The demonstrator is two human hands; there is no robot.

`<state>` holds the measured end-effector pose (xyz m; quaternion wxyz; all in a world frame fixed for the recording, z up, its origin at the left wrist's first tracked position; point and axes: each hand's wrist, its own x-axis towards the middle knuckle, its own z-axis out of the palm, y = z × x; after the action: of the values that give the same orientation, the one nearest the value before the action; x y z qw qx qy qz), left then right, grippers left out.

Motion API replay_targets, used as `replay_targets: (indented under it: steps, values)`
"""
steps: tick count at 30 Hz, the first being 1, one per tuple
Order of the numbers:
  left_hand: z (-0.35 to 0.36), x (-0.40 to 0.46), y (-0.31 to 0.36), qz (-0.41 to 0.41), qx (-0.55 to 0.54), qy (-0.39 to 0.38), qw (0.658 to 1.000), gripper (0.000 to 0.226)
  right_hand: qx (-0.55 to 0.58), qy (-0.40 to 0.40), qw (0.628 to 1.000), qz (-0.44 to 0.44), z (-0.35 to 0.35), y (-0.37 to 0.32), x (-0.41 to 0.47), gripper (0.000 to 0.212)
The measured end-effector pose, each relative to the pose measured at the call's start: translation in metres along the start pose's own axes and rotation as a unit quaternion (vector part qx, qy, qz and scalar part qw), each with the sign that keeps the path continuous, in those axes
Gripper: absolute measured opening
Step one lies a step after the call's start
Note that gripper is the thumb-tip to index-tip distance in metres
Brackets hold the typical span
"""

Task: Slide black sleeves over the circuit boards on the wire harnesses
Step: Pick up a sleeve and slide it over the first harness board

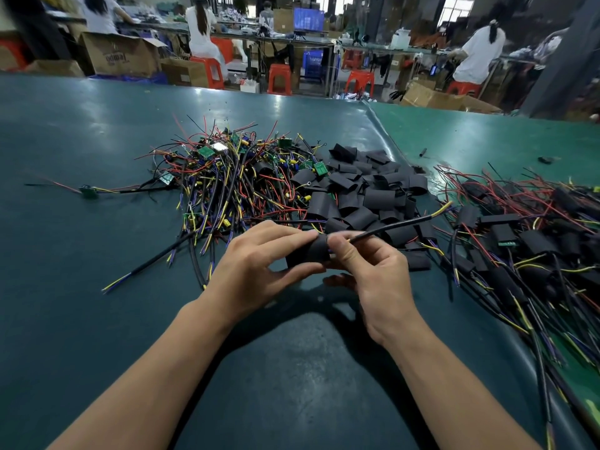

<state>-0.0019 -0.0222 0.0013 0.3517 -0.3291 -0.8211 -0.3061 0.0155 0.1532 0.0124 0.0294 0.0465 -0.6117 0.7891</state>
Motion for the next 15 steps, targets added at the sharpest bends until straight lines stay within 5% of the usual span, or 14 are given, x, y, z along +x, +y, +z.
replay_targets:
  steps: [3, 5, 11, 15]
  values:
    - [-0.002, 0.001, -0.001, 0.017, 0.011, -0.003, 1.0, 0.04, -0.014, -0.049, 0.998, 0.032, -0.001, 0.0, 0.0, 0.038]
    - [-0.002, 0.001, -0.001, 0.029, 0.029, -0.012, 0.999, 0.041, -0.057, -0.055, 0.996, 0.032, 0.0, 0.0, -0.001, 0.032]
    - [-0.002, -0.002, -0.004, -0.031, 0.091, 0.066, 0.993, 0.038, -0.003, 0.156, 0.987, -0.047, -0.019, -0.013, 0.01, 0.014]
    - [0.002, -0.005, -0.006, -0.056, 0.091, 0.038, 0.994, 0.027, 0.057, 0.249, 0.965, -0.06, -0.039, -0.022, 0.016, 0.011]
